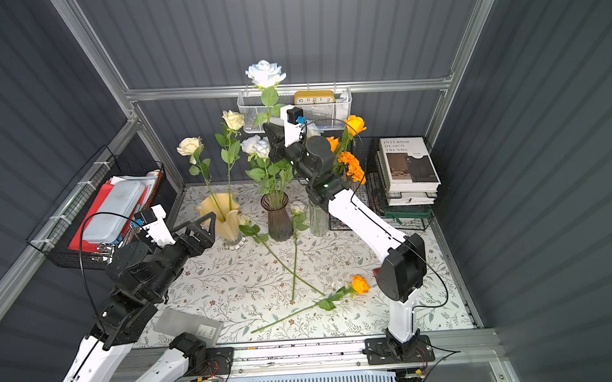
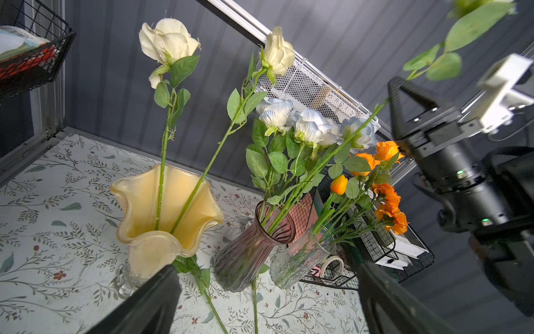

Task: Arrange the flowers in different vases according to their colors
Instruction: Insert the flower into the vase.

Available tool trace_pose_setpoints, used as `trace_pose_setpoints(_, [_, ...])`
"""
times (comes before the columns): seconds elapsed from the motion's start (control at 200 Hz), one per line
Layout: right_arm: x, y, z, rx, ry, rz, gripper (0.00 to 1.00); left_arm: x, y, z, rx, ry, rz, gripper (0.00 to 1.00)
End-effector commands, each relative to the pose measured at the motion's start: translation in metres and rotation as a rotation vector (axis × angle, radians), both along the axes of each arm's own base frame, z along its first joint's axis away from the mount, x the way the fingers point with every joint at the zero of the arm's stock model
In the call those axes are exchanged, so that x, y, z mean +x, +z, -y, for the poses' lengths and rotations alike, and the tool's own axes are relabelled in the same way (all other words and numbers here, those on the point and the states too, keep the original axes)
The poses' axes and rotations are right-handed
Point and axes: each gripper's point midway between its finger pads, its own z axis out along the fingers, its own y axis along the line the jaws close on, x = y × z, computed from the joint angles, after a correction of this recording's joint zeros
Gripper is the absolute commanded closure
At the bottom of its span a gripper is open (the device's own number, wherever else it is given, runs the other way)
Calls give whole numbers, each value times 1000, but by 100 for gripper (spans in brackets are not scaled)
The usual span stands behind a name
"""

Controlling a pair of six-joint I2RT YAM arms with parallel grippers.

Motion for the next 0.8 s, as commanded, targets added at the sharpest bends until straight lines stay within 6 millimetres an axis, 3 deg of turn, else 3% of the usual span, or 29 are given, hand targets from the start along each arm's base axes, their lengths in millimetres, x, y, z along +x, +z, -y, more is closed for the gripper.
trace_pose_setpoints(0.0, [-9,4,4,81,38,16,100,6,-4,-1,33,16,10,1])
trace_pose_setpoints(0.05, [-12,-6,4,81,52,3,100,7,-5,0,31,13,10,1])
trace_pose_setpoints(0.17, [-31,-15,9,55,73,-14,57,10,-11,7,28,-14,0,1])
trace_pose_setpoints(0.25, [-48,-9,18,22,66,-42,45,10,-14,12,32,-43,4,1])
trace_pose_setpoints(0.37, [-80,-14,30,-36,93,-120,40,6,-20,34,64,-171,27,1])
trace_pose_setpoints(0.465, [-97,-32,51,-66,57,-213,39,10,-44,49,111,-245,-21,1])
trace_pose_setpoints(0.565, [-121,-71,68,-146,51,-342,38,16,-74,59,130,-290,-105,1])
trace_pose_setpoints(0.65, [-139,-113,89,-183,11,-473,38,9,-87,77,117,-397,-126,1])
trace_pose_setpoints(0.685, [-149,-119,106,-168,-30,-507,38,9,-95,84,113,-435,-150,1])
trace_pose_setpoints(0.795, [-161,-174,153,-162,-203,-687,39,10,-130,109,148,-551,-316,1])
